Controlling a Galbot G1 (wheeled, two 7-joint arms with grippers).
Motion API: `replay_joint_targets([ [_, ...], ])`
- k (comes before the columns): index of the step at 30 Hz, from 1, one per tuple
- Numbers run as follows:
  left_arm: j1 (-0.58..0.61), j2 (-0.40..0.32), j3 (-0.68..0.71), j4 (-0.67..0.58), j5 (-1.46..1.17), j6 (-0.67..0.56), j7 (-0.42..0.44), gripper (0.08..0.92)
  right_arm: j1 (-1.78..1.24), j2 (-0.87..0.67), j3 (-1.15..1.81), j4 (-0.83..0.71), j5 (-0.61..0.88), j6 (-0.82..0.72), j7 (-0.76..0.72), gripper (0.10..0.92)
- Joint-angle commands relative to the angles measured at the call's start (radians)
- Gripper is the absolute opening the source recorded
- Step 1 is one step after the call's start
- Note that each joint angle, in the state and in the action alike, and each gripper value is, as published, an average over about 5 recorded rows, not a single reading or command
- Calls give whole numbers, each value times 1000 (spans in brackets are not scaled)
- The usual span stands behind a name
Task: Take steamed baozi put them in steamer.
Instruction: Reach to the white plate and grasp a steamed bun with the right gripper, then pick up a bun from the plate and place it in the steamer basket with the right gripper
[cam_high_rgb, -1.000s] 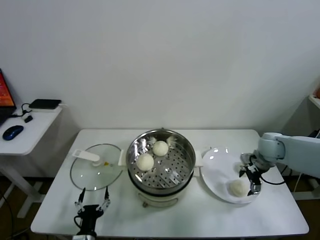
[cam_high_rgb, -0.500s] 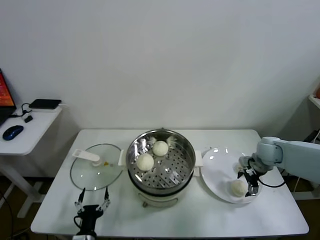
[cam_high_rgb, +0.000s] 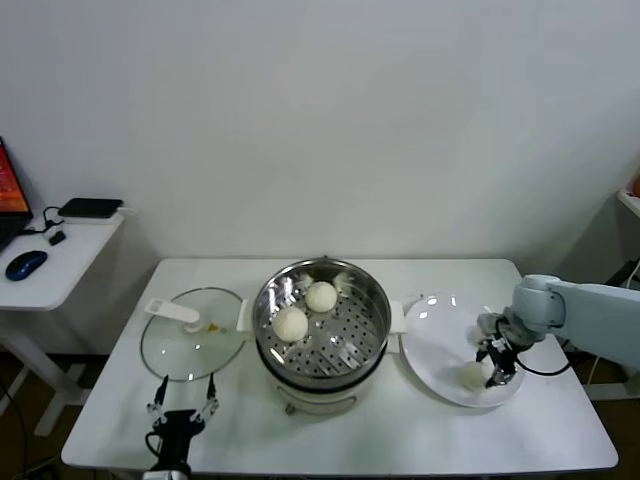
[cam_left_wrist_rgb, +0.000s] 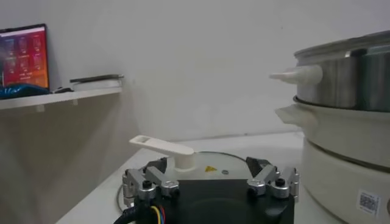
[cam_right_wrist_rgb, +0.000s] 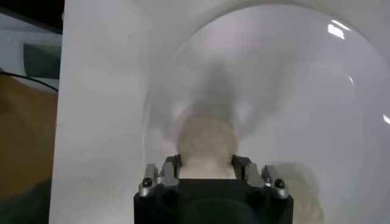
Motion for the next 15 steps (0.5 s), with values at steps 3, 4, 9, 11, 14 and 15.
replay_joint_targets([
  [3,4,1,-5,-8,0,0,1,823,298,26,-168,25,72,92,-74,552],
  [4,4,1,-6,-8,0,0,1,823,344,39,-187,21,86,118,-94,552],
  [9,5,2,-7,-9,0,0,1,823,539,139,-256,-36,164,327,-191,558],
  [11,4,2,-8,-8,0,0,1,823,594,193,-257,-66,191,422,-226,559],
  [14,3,2,-5,-7,-13,8,1,823,652,268,-237,-78,208,534,-258,560],
  [15,2,3,-3,-6,-19,11,1,823,668,291,-227,-69,214,567,-262,562],
])
